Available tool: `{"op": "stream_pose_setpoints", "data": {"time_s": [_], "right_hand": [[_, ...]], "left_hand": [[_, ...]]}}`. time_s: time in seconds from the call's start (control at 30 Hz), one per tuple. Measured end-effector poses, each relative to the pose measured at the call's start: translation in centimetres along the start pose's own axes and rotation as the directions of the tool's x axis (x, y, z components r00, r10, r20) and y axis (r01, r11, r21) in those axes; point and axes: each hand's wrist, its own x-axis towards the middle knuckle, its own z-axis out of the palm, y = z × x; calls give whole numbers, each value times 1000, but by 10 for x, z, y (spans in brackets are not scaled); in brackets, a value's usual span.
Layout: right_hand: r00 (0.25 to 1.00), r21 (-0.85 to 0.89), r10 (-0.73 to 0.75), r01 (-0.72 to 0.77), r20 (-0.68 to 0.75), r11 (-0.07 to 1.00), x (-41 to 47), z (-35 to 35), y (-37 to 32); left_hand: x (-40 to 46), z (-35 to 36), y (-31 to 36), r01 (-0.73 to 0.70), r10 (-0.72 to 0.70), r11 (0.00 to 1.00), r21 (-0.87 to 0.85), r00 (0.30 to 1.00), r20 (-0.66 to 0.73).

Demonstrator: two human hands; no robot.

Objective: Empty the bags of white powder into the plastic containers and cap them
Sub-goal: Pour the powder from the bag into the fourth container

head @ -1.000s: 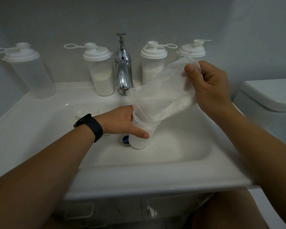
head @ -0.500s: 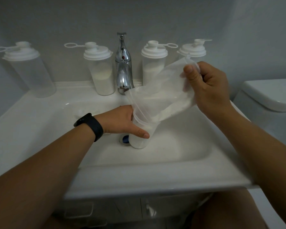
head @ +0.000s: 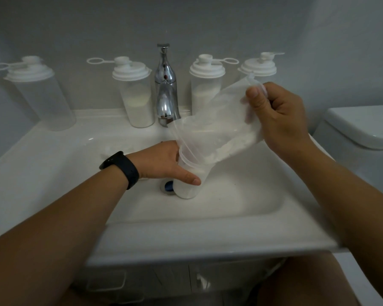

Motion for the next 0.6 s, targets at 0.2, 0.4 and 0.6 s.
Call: {"op": "stream_pose_setpoints", "data": {"time_s": [0.2,0.4,0.6], "right_hand": [[1000,-155,-3,5,12,988,2,-1,4],[999,-168,-37,33,-19,985,2,-1,6],[986,-112,-155,147,-63,983,-1,-1,-2]], "left_hand": [[0,0,2,-6,6,1000,-22,1000,8],[-1,0,2,-9,9,1000,-14,1000,9],[-1,0,2,6,-6,1000,4,1000,6]]}}
